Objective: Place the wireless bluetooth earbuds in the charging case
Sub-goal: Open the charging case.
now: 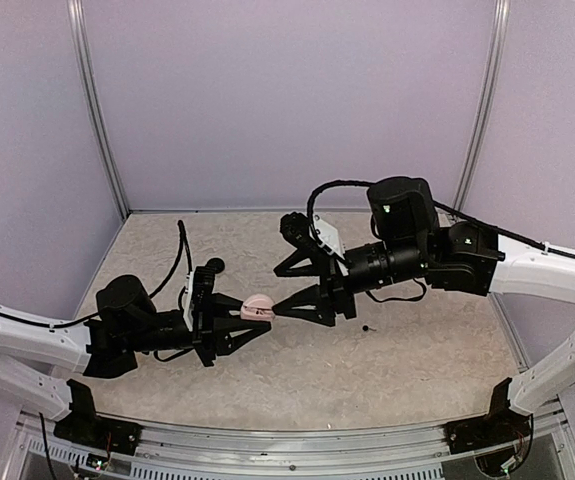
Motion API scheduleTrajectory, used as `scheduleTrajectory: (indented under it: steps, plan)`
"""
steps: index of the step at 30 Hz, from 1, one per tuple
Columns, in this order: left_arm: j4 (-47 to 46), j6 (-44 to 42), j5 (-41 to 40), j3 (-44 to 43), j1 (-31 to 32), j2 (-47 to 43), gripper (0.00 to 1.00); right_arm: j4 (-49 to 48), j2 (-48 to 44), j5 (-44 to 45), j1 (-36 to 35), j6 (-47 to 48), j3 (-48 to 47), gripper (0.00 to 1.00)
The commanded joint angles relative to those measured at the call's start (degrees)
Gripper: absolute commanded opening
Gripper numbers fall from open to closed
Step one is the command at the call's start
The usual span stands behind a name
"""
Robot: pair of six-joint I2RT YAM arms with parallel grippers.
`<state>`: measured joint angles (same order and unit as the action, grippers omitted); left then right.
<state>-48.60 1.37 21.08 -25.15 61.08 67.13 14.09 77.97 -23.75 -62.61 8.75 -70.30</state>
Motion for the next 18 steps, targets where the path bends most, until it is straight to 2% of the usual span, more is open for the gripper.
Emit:
scheduleTrajectory:
  steps: [1, 18]
  plan:
    - [-2.1, 0.8, 1.1, 0.3, -0.2, 0.1, 0.08, -0.2, 1.6, 0.6, -1.6, 1.0, -2.9, 0.68]
    - [-1.1, -0.6, 1.8, 0.1, 0.1, 0.3, 0.08, 0.4, 2.8, 11.3, -1.9, 0.4, -4.4, 0.68]
